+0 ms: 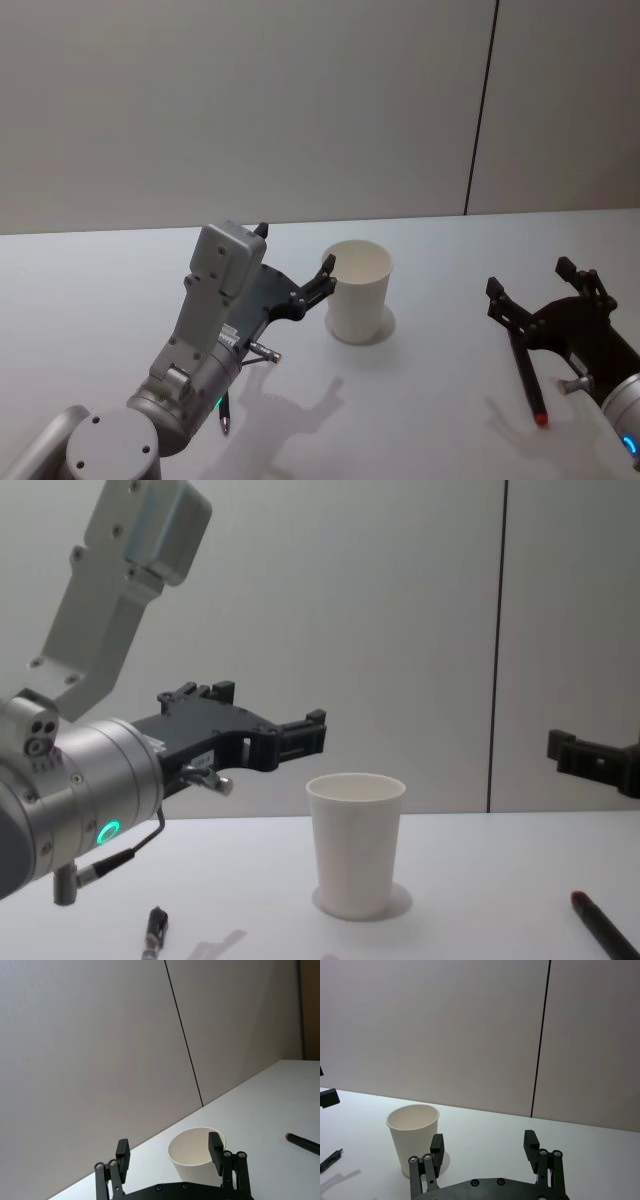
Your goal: Place the pen into the pen holder.
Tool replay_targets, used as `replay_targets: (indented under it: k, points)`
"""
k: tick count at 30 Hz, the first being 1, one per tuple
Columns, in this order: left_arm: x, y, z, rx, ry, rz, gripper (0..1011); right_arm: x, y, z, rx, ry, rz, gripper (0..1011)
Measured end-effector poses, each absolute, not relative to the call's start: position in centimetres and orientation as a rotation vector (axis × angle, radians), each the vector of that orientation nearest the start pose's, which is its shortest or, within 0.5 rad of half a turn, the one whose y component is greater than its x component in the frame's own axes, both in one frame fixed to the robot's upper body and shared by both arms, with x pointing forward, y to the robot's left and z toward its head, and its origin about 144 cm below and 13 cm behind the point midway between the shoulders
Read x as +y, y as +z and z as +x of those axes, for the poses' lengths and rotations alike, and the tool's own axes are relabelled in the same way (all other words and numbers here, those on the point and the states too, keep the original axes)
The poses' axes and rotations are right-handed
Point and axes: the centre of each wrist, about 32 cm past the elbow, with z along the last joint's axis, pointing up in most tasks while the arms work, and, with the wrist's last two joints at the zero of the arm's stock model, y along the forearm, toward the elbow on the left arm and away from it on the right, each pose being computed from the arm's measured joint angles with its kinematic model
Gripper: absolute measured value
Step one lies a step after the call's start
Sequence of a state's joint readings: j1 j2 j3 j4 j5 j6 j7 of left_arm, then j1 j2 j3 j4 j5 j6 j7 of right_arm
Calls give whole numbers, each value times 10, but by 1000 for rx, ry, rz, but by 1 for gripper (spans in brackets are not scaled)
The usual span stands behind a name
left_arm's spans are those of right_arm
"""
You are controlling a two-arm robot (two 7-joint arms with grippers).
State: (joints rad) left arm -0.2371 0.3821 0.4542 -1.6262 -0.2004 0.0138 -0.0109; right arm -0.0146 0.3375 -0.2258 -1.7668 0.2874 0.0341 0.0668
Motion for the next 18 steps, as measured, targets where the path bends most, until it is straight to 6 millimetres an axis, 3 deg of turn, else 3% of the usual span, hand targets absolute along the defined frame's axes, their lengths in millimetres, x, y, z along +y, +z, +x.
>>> replay_targets:
  k: [18]
  points:
    - [198,1204,492,-268,1124,61,999,-237,1189,443,-75,-1230,26,1002]
